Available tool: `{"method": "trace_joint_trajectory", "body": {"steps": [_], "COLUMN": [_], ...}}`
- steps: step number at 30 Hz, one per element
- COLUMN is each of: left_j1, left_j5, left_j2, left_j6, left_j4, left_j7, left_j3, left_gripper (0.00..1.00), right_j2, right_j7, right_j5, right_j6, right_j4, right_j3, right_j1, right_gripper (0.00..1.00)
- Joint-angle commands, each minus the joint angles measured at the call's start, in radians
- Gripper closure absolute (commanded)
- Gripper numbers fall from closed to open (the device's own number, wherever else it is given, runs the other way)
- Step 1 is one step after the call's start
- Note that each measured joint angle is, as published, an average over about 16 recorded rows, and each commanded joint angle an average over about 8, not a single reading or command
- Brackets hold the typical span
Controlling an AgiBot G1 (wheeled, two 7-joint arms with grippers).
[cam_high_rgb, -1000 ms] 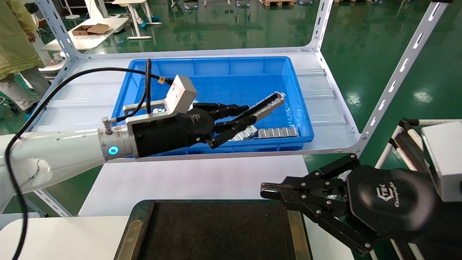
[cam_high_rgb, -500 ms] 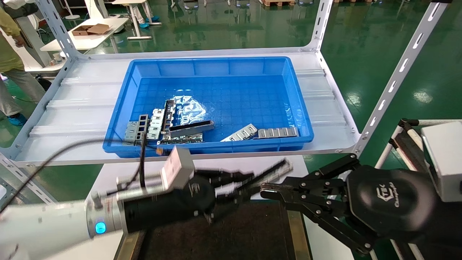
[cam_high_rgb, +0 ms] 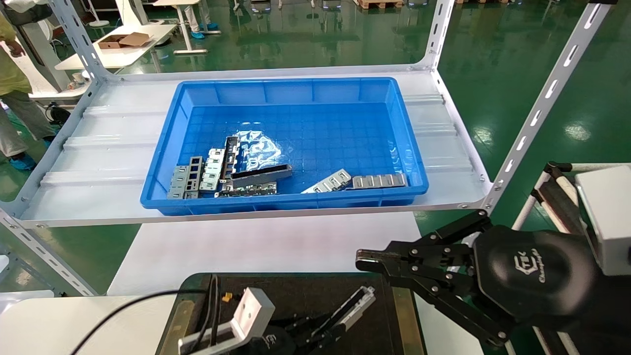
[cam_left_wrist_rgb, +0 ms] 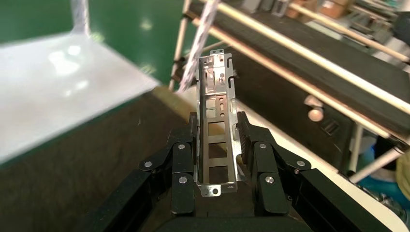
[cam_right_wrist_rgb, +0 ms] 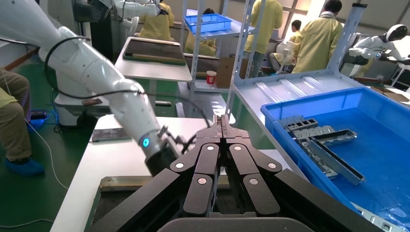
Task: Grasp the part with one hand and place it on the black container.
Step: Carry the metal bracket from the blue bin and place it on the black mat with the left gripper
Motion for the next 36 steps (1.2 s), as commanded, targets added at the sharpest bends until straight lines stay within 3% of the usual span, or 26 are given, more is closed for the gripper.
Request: {"method": "trace_joint_trajectory", "body": {"steps": [1, 20, 36], "left_j1": [0.033, 0.155, 0.183], "left_j5": [-0.007, -0.057, -0.009], "left_j2": [0.013, 0.217, 0.385], "left_j6": [-0.047, -0.503, -0.577], "left_j4": [-0.001, 0.023, 0.136], "left_j7": [0.000, -0.038, -0.037], "left_j3": [0.000, -0.045, -0.140], "left_gripper": [1.00, 1.00, 1.00], "right_j2": [0.000, 0.000, 0.001], "right_j7": [0.000, -0.001, -0.001], "right_j5": [0.000, 0.001, 0.001], "right_j6": [0.000, 0.001, 0.001], "right_j4": [0.000, 0.000, 0.000], "right_j3": [0.000, -0.001, -0.002], "right_j1": [0.000, 0.000, 0.000], "right_gripper": [1.00, 1.00, 1.00]}}
